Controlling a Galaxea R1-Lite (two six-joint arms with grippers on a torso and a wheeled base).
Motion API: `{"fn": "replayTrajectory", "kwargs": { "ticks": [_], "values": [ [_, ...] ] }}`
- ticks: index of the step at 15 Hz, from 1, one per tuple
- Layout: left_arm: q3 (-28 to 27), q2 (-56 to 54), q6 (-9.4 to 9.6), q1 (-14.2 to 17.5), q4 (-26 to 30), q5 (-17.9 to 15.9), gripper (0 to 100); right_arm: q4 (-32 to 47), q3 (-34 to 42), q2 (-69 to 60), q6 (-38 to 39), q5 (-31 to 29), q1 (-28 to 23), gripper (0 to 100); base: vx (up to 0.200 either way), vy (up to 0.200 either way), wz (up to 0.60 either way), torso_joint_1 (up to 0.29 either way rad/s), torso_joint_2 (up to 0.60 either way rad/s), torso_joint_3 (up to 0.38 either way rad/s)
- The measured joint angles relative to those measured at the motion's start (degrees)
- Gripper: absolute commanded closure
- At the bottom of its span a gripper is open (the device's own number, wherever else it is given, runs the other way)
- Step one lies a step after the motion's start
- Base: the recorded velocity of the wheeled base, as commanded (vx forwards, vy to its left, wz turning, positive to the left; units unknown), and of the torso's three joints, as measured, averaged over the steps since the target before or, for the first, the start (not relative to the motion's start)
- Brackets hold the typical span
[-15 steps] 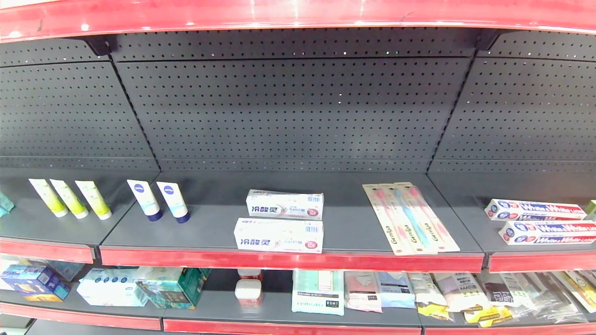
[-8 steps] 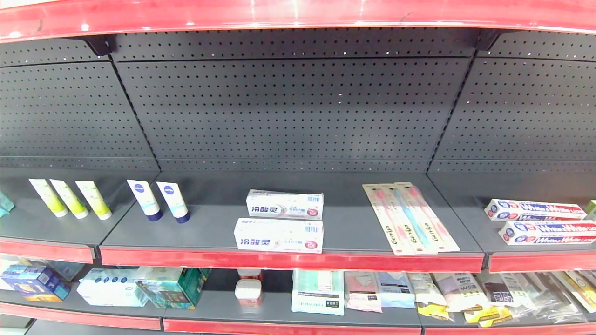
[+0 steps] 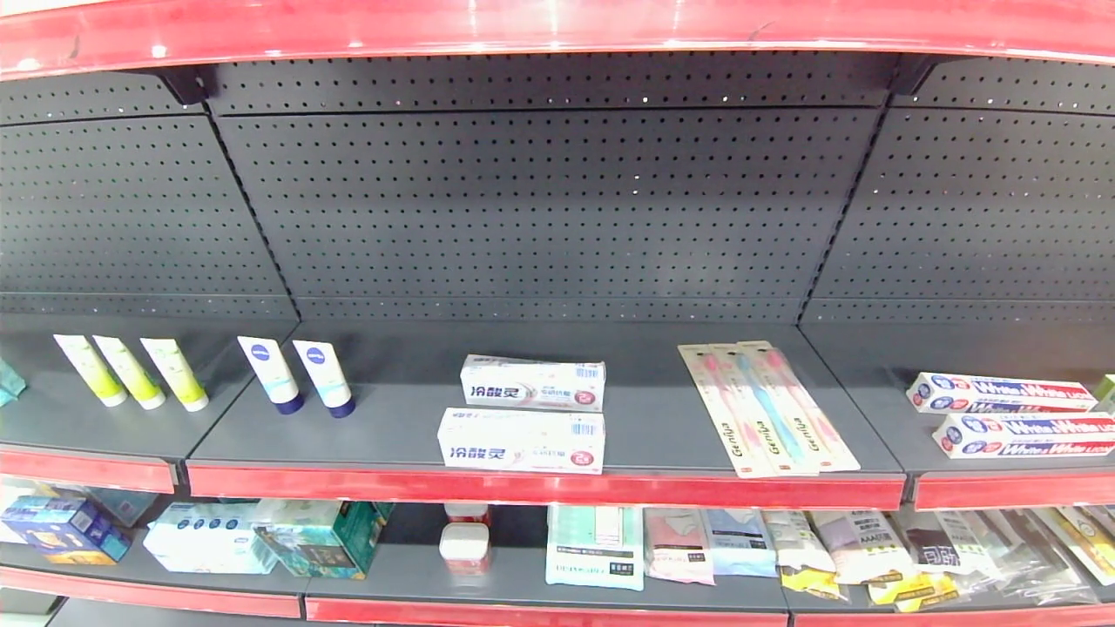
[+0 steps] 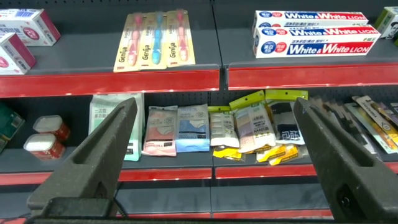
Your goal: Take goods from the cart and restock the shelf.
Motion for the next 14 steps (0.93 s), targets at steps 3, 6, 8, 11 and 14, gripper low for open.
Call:
{"fn": "replayTrajectory", "kwargs": {
  "ticks": [3, 6, 8, 11, 14],
  "values": [
    [0.0, -1.4, -0.13, -0.3, 0.0, 0.1, 0, 0.0, 0.0, 0.0, 0.1, 0.0, 0.0, 0, 0.000, 0.000, -0.40, 0.000, 0.00, -0.002],
    [0.0, -2.2, -0.20, -0.3, -0.1, 0.1, 0, 0.0, 0.0, 0.0, 0.1, -0.1, -0.1, 0, 0.000, 0.000, -0.20, -0.001, 0.00, -0.001],
    [0.0, -2.7, -0.24, 0.0, 0.0, 0.1, 0, 0.0, 0.0, 0.0, 0.2, -0.1, 0.0, 0, 0.000, 0.000, 0.00, 0.000, 0.00, 0.000],
    [0.1, -3.5, -0.27, 0.3, 0.0, 0.1, 0, 0.0, 0.0, 0.0, 0.1, -0.1, -0.1, 0, 0.000, 0.000, 0.00, 0.000, 0.00, 0.000],
    [0.1, -4.1, -1.23, 0.4, -0.2, 0.1, 0, 0.0, 0.0, 0.0, 0.0, -0.2, -0.1, 0, 0.000, 0.000, 0.00, 0.000, 0.00, 0.000]
  ]
}}
